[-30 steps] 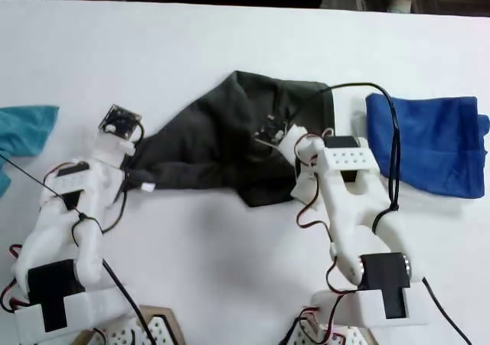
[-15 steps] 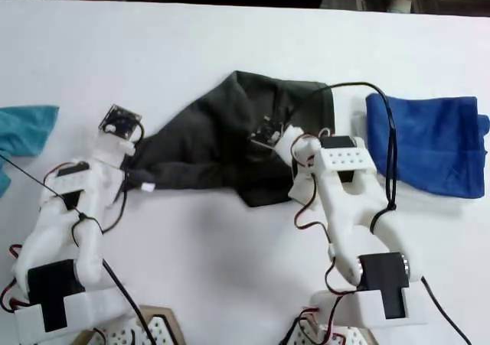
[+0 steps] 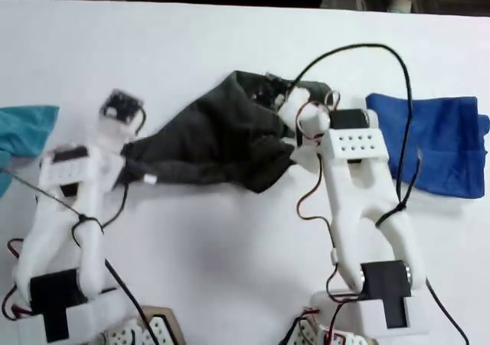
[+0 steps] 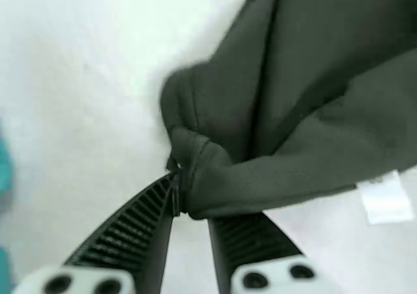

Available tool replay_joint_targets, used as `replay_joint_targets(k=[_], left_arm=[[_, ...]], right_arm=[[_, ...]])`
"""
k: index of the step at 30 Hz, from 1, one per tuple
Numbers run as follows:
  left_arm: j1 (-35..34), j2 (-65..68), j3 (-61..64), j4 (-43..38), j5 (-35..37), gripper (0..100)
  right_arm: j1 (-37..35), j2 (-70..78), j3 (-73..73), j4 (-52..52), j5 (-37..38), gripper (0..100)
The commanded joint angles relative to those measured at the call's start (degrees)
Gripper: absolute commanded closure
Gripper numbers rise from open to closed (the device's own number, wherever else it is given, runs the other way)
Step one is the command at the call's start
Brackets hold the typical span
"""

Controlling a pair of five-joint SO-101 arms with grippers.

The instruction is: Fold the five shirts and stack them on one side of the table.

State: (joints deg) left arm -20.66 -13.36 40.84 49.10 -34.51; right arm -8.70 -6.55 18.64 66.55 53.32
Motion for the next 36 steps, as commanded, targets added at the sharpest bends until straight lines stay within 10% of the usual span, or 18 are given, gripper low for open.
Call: replay_joint_targets(k=[1, 22, 36], left_arm=[[1.5, -7.1, -17.4, 15.9, -0.5, 98], [2.3, -11.6, -69.9, 49.0, -6.1, 98], [2.3, -12.6, -89.4, 52.7, -5.6, 98]], right_arm=[[1.8, -6.0, -5.0, -2.2, -4.7, 97.7], [3.6, -48.8, -11.1, -7.2, -3.9, 97.8], [8.6, -55.4, -11.7, -21.3, -6.8, 97.8]])
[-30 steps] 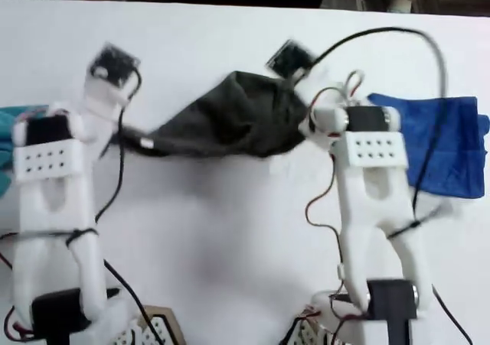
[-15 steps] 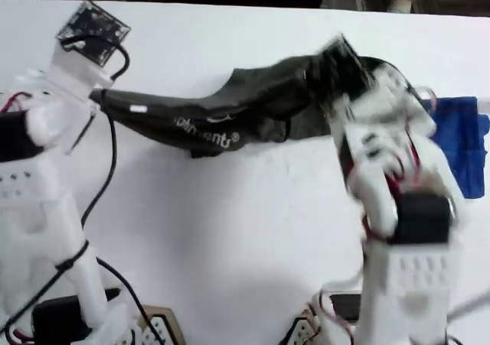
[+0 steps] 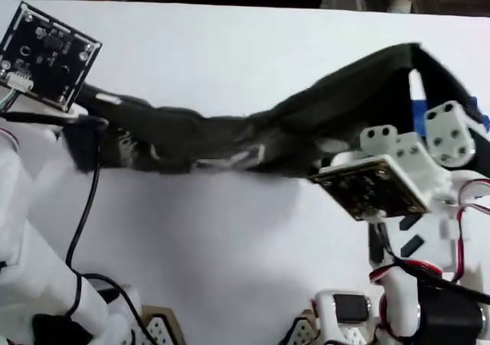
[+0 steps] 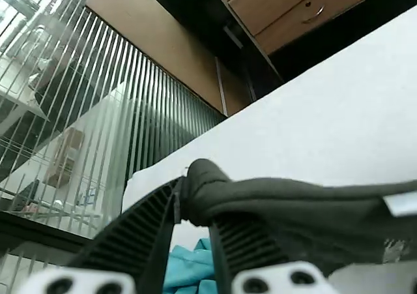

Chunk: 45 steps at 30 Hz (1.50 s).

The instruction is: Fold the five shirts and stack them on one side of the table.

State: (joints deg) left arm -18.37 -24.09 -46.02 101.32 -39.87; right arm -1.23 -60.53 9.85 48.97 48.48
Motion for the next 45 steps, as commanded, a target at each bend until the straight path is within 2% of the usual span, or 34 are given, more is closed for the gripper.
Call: replay_joint_targets(k=[1, 6, 20, 30, 33, 37, 41, 45], left_arm=[[0.0, -2.7, -2.9, 0.4, -0.3, 98], [0.1, -7.9, -2.4, 0.4, -0.4, 98], [0.0, -18.1, -2.4, 0.5, -0.4, 98], [0.0, -20.9, -0.3, 0.7, -0.3, 98], [0.0, -23.8, 4.2, 0.5, -0.3, 98], [0.0, -25.8, 16.9, -0.6, -0.4, 98], [0.0, -27.7, 29.0, -5.3, -0.4, 98], [-0.1, -32.2, 33.4, -9.8, -0.7, 98]], right_arm=[[1.1, -1.7, -3.5, -4.6, -1.9, 97.8], [1.1, -2.3, -6.2, -7.5, -1.7, 97.8], [1.1, -6.3, -19.1, -7.1, 0.3, 97.8], [1.2, -11.6, -19.8, -3.9, 0.3, 97.8], [1.2, -12.1, -19.6, -3.8, 0.3, 97.8], [1.2, -9.8, -17.9, -3.9, 0.3, 97.8], [1.2, -7.3, -16.4, -4.2, 0.3, 97.8], [1.2, -6.5, -16.4, -4.2, 0.3, 97.8]])
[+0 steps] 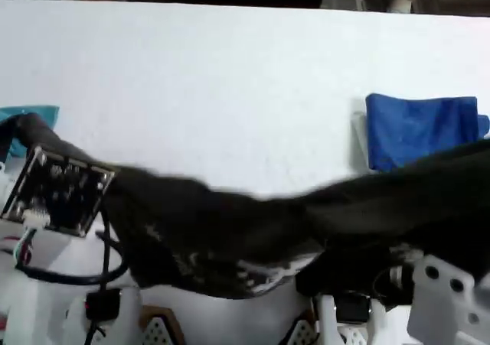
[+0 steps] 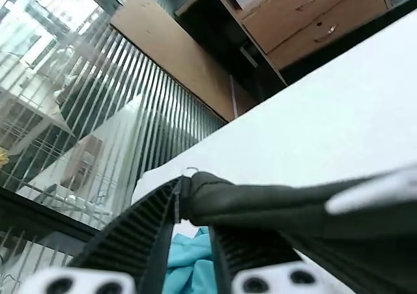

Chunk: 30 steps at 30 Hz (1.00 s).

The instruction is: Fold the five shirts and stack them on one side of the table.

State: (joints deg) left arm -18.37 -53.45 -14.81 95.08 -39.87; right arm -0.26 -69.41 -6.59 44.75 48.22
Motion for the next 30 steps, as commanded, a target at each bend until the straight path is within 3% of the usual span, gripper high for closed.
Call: replay_joint_targets(k=[1, 8, 19, 25, 30], left_arm=[[-0.6, -3.9, 2.2, -3.6, -0.7, 98], [-7.4, -10.8, 2.2, -3.7, -2.7, 98], [-7.5, -17.1, 4.3, -4.8, -3.5, 98], [-7.6, -9.8, 15.2, -18.2, -3.2, 98], [-6.6, 1.6, 17.2, -29.9, -1.7, 98]], right_arm=[[0.2, 2.2, -0.2, 0.0, 0.5, 97.8], [0.2, -1.6, -0.3, 0.0, 0.5, 97.8], [0.2, -3.8, 0.3, 0.4, 0.5, 97.8], [0.1, 3.6, 4.0, 0.0, 0.4, 97.8], [0.1, 13.2, 10.2, -1.8, 0.4, 97.8]])
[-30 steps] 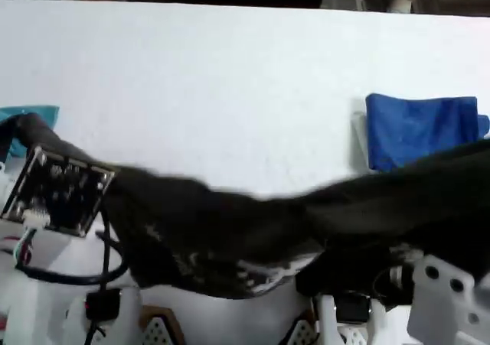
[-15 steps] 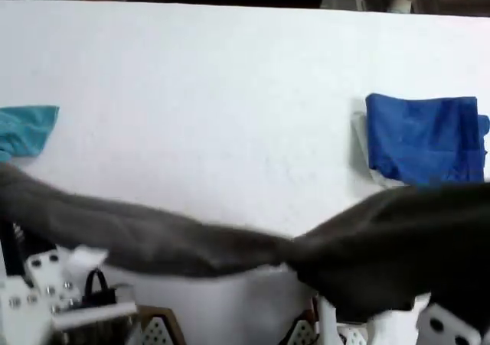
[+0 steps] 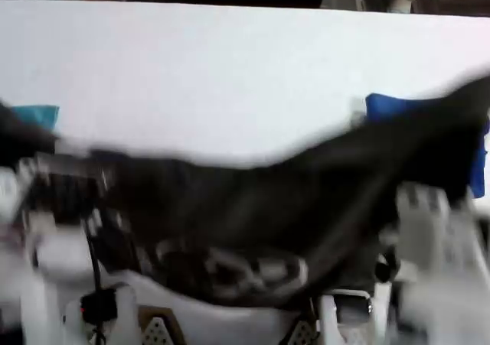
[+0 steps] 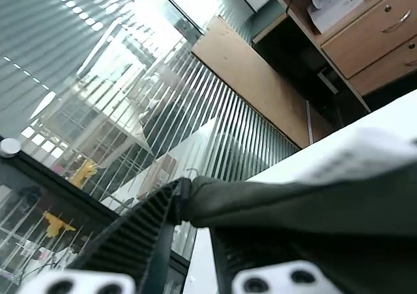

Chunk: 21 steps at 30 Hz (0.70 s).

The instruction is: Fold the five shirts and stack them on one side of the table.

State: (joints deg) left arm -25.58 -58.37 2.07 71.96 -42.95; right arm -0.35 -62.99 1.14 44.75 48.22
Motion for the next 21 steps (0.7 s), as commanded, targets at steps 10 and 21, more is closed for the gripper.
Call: replay_joint_targets(k=[10, 21], left_arm=[[8.2, 34.1, 0.0, -14.3, 1.6, 98], [9.1, 53.0, -12.1, -13.6, 1.6, 98]], right_arm=[[0.2, 30.3, 9.0, -11.7, 0.4, 97.8], [0.2, 51.2, -2.2, -18.9, 0.4, 97.8]])
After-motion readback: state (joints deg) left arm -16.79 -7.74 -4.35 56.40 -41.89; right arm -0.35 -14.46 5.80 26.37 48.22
